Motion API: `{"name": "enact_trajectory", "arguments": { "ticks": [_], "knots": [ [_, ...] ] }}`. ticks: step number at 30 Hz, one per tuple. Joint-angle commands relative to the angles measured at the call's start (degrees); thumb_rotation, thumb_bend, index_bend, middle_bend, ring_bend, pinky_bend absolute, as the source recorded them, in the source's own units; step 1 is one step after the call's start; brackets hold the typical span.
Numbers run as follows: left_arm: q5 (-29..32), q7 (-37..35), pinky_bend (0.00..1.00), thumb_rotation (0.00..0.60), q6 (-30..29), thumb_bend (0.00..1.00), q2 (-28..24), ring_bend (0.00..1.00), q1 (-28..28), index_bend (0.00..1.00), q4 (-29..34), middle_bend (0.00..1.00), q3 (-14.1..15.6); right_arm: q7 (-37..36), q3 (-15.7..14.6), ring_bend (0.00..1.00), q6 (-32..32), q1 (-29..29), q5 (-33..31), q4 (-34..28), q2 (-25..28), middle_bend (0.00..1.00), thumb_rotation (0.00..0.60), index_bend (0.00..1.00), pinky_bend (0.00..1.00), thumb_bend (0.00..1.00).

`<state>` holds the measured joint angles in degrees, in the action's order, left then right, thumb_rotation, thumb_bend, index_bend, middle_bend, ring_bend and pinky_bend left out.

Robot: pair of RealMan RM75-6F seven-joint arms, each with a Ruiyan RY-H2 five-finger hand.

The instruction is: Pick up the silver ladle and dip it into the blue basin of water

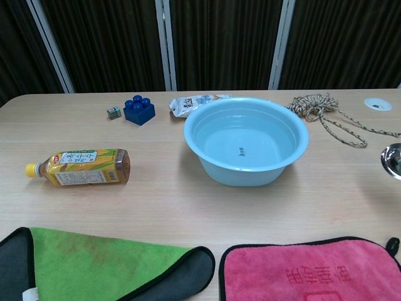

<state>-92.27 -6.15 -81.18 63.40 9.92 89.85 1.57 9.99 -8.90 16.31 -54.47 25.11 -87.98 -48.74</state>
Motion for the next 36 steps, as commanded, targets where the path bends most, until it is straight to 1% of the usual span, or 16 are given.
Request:
{"name": "enact_trajectory", "arguments": {
  "ticks": [1,7,13,19,26,30,36],
  "knots": [
    [0.2,0.2,0.0,0.566,0.1,0.38,0.1,0.0,0.0,0.08,0.0,0.0,-0.1,-2.5,-0.8,0.0,-2.8,-2.4,-0.1,-0.9,2.6,0.01,0.6,0.71,0.0,0.47],
    [0.8,0.7,0.0,0.565,0.5,0.38,0.3,0.0,0.1,0.08,0.0,0.0,-0.3,-4.1,-4.8,0.0,-3.6,-8.2,-0.3,-2.6,4.4,0.01,0.6,0.71,0.0,0.48],
    [1.5,0.8,0.0,0.564,1.0,0.38,0.4,0.0,0.3,0.08,-0.1,0.0,-0.5,-5.2,-10.1,0.0,-4.2,-15.7,-1.8,-4.9,4.3,0.01,0.6,0.71,0.0,0.48],
    [1.9,0.0,0.0,0.566,0.6,0.38,0.2,0.0,0.2,0.08,-0.4,0.0,-0.9,-6.3,-16.2,0.0,-3.8,-24.2,-4.7,-6.5,2.0,0.01,0.6,0.71,0.0,0.48],
    [3.6,-1.3,0.0,0.563,1.9,0.38,0.1,0.0,0.7,0.08,-1.0,0.0,-1.5,-9.3,-23.0,0.0,-5.3,-34.4,-9.4,-4.8,-4.3,0.02,0.6,0.71,0.0,0.49],
    [4.0,-1.7,0.0,0.561,2.2,0.38,0.0,0.0,0.8,0.08,-1.2,0.0,-1.7,-12.0,-25.2,0.0,-7.1,-38.5,-11.1,-2.4,-7.9,0.02,0.6,0.71,0.0,0.49],
    [5.5,-2.4,0.0,0.565,2.9,0.38,-0.1,0.0,0.9,0.08,-1.7,0.0,-2.4,-16.9,-26.0,0.0,-11.0,-42.7,-10.9,1.4,-12.2,0.02,0.6,0.71,0.0,0.49]
  ]
}}
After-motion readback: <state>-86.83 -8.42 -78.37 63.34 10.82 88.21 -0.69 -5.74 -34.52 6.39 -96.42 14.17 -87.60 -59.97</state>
